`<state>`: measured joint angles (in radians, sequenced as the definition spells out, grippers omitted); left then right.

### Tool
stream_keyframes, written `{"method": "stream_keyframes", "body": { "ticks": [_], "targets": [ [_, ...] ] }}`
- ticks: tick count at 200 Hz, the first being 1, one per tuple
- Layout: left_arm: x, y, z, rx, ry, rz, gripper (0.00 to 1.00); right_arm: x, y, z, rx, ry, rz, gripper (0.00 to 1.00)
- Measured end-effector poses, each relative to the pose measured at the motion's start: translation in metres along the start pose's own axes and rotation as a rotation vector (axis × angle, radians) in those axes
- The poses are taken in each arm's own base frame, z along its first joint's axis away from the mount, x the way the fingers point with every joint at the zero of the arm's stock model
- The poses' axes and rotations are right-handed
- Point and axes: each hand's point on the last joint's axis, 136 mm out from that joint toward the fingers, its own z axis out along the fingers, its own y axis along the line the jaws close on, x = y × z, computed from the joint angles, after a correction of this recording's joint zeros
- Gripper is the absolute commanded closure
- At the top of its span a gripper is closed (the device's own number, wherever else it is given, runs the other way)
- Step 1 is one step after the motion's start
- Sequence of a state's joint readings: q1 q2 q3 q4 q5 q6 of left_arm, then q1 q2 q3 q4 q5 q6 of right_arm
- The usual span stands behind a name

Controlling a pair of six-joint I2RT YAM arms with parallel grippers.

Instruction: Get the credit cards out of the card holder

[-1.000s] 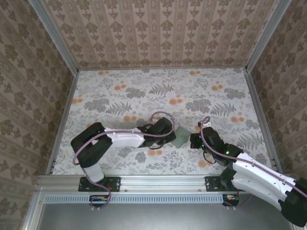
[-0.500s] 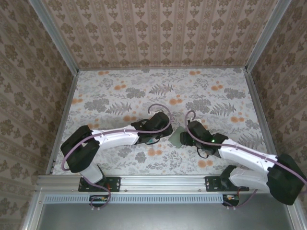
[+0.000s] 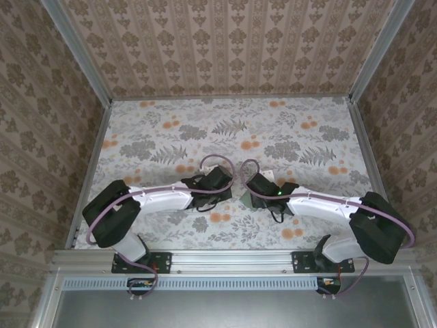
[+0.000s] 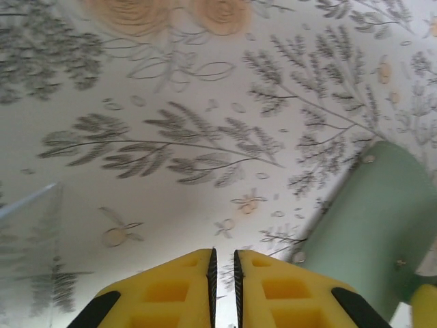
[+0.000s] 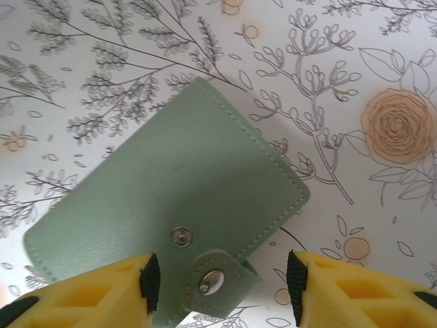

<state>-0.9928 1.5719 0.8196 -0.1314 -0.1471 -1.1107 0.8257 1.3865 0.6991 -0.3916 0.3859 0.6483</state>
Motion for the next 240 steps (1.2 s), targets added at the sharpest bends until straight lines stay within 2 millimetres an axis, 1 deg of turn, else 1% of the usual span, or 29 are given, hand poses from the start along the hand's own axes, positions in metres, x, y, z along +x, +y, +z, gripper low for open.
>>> {"method": "stream_keyframes", "body": {
  "ticks": [13, 28, 44, 63, 68, 84, 98, 107, 117, 126, 164, 178, 189, 218, 228, 240],
  "targets": [
    [-0.003, 0.004, -0.005, -0.007, -0.01, 0.001, 0.83, 0.001, -0.001, 0.003, 0.019, 0.01, -0.002, 0.52],
    [-0.008, 0.005, -0.011, 0.001, -0.027, 0.001, 0.82, 0.002, -0.003, 0.005, 0.038, 0.015, -0.003, 0.59],
    [-0.011, 0.005, -0.016, 0.009, -0.039, 0.004, 0.82, 0.003, -0.005, 0.005, 0.052, 0.019, -0.007, 0.72],
    [-0.014, 0.002, -0.022, 0.023, -0.048, 0.013, 0.8, 0.002, -0.007, 0.005, 0.063, 0.016, -0.003, 0.96],
    [-0.015, 0.001, -0.023, 0.027, -0.05, 0.017, 0.8, 0.002, -0.007, 0.004, 0.064, 0.014, -0.006, 1.0],
    [-0.017, -0.001, -0.027, 0.038, -0.057, 0.029, 0.78, 0.0, -0.007, 0.002, 0.062, 0.006, -0.016, 1.0],
    [-0.018, -0.003, -0.03, 0.049, -0.063, 0.042, 0.74, -0.005, -0.005, -0.006, 0.043, -0.016, -0.012, 1.0],
    [-0.02, -0.006, -0.033, 0.058, -0.07, 0.056, 0.65, -0.011, -0.002, -0.012, 0.02, -0.037, -0.007, 1.0],
    [-0.022, -0.008, -0.037, 0.07, -0.077, 0.064, 0.51, -0.019, 0.003, -0.02, -0.01, -0.06, 0.0, 1.0],
    [-0.024, -0.011, -0.041, 0.083, -0.087, 0.081, 0.47, -0.028, 0.009, -0.028, -0.041, -0.082, 0.006, 1.0],
    [-0.033, -0.019, -0.058, 0.126, -0.126, 0.099, 0.46, -0.06, 0.034, -0.053, -0.154, -0.139, 0.02, 1.0],
    [-0.035, -0.021, -0.061, 0.135, -0.134, 0.104, 0.46, -0.068, 0.041, -0.058, -0.182, -0.151, 0.02, 1.0],
    [-0.036, -0.022, -0.063, 0.139, -0.139, 0.11, 0.46, -0.072, 0.044, -0.058, -0.193, -0.155, 0.02, 1.0],
    [-0.033, -0.024, -0.063, 0.141, -0.137, 0.126, 0.49, -0.071, 0.045, -0.051, -0.194, -0.141, 0.016, 1.0],
    [-0.032, -0.024, -0.064, 0.143, -0.135, 0.131, 0.49, -0.069, 0.041, -0.05, -0.191, -0.142, 0.023, 1.0],
    [-0.03, -0.026, -0.064, 0.146, -0.133, 0.136, 0.5, -0.063, 0.034, -0.046, -0.181, -0.138, 0.028, 1.0]
  ]
}}
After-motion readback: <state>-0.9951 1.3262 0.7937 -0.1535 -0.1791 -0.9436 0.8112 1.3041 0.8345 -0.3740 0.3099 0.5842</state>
